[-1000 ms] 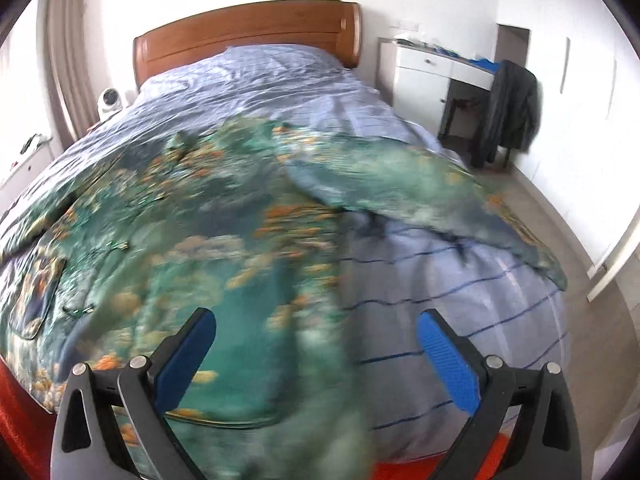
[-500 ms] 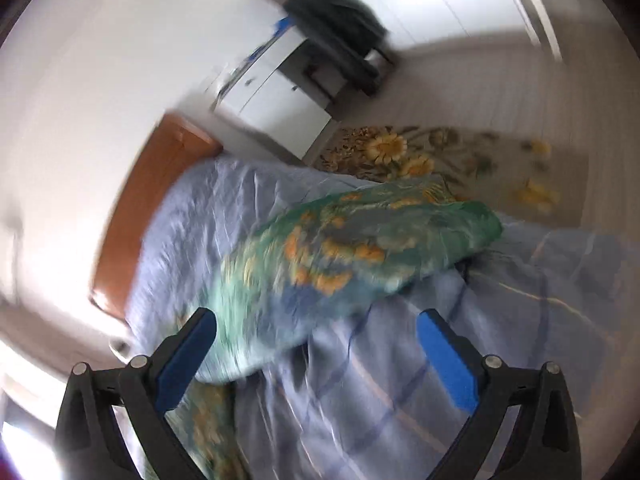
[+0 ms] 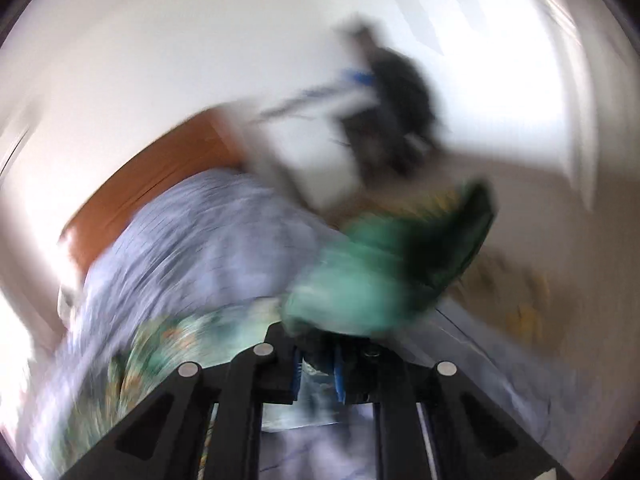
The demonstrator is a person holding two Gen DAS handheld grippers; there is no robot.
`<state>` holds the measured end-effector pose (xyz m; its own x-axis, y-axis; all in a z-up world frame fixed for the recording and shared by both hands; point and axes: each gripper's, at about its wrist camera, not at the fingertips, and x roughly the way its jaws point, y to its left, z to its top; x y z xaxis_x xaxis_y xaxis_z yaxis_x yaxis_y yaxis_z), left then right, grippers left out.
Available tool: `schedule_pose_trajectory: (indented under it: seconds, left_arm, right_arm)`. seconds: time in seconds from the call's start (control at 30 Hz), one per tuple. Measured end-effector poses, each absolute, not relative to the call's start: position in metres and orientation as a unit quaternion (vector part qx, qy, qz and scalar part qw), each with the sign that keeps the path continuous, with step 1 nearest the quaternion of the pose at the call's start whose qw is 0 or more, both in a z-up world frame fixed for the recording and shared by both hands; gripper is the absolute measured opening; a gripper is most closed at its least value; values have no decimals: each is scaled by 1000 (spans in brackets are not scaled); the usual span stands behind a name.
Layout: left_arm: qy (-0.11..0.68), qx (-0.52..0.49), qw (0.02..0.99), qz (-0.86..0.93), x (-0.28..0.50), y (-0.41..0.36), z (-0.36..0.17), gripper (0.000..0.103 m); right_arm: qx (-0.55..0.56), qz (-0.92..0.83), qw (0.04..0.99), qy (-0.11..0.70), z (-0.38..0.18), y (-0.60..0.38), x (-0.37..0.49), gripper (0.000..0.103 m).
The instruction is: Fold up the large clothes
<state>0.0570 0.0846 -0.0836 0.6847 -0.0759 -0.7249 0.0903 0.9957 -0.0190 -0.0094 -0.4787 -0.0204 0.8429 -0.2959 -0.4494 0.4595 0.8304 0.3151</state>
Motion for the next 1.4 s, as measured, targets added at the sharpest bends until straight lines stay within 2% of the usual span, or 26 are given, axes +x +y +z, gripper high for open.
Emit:
schedule_pose_trajectory:
  seconds: [0.1,0.23,0.47,0.57,0.63,0.7,0.73,0.97,1.0,1.07,1.1,1.13,1.2,1.4]
  left_arm:
    - [395,7,917,-53,61,79,-86,103]
    - [401,8,913,-70,62,71,-87,103]
    - [419,-11,902,-103,70,69,-96,103]
    - [424,-33,895,-133,76,65,-97,103]
    - [426,-47,891,-152,82,60,-97,103]
    - [427,-60,886,-174,90,50,-95,103]
    - [425,-66,883,-186,93,45,-94,103]
    - [473,-89,827,-291,133,-18,-116,102]
    - [487,-78,821,-289,138,-28,-125,97]
    - [515,-65,808,-279,145,-45,-142,72]
    - [529,-59,799,-279,148,-53,-149,46]
    - [534,-53,798,-275,149,-58,-154,25]
    - [526,-44,807,-265,148,-61,-153,11]
    - [460,-16,850,-257,165,-54,-97,8]
  right_arm:
    - [105,-106,970,190,22,-390,9,12]
    - [18,-3,978,208,29,-283,29,12]
    - [-52,78,948,304,-62,-163,62,12]
    - [-50,91,929,356,-105,-151,65,21]
    - [-24,112,917,382,-117,-144,63,43]
    - [-11,127,916,381,-118,-144,49,56]
    - [-10,133,916,378,-115,-144,42,59]
    - [-6,135,925,356,-93,-170,-17,59]
    - [-6,132,926,354,-90,-172,-20,59]
    - [-1,126,929,348,-86,-180,-33,59]
    - [4,122,930,347,-84,-183,-35,59]
    - [8,118,931,345,-83,-187,-39,59]
    - [15,107,934,339,-78,-195,-44,59]
    - [32,82,941,328,-52,-242,-20,59]
